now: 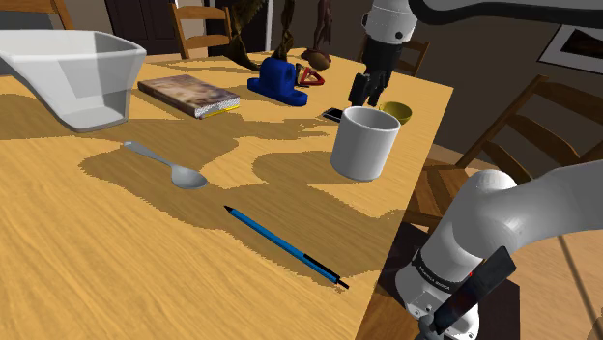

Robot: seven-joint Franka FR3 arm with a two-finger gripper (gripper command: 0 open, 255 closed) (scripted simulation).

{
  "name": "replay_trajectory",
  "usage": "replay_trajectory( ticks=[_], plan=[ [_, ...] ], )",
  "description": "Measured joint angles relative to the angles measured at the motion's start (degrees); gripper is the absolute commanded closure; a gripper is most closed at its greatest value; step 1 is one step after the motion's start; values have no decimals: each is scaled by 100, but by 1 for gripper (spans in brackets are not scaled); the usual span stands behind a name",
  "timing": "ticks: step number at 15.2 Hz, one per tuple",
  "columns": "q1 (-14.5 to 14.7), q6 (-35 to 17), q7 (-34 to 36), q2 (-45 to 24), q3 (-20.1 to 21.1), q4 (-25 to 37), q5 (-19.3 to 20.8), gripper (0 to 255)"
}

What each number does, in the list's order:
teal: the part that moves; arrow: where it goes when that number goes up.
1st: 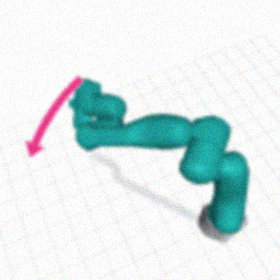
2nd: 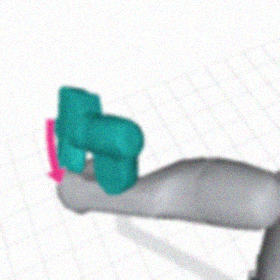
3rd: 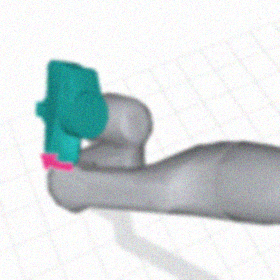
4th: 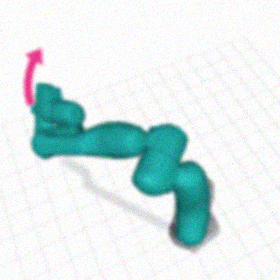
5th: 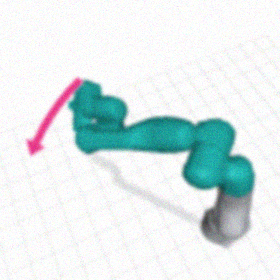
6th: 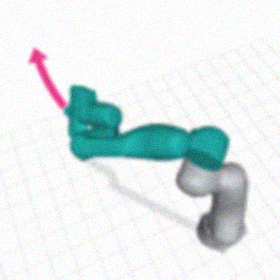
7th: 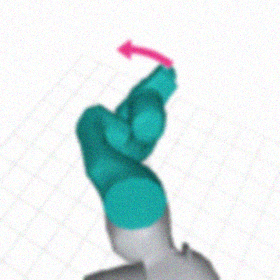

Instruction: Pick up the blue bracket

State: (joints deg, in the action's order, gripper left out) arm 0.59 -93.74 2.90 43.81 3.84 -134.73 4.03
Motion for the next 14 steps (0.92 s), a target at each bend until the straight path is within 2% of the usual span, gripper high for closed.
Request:
replay_trajectory(
  ticks=[2,5,14],
  plan=[
    [-1,-49,12,-84,-4,52,-23,0],
    [-19,-224,19,-592,-69,475,-126,0],
    [-49,-604,-35,-2463,-311,2276,-550,0]
  ],
)
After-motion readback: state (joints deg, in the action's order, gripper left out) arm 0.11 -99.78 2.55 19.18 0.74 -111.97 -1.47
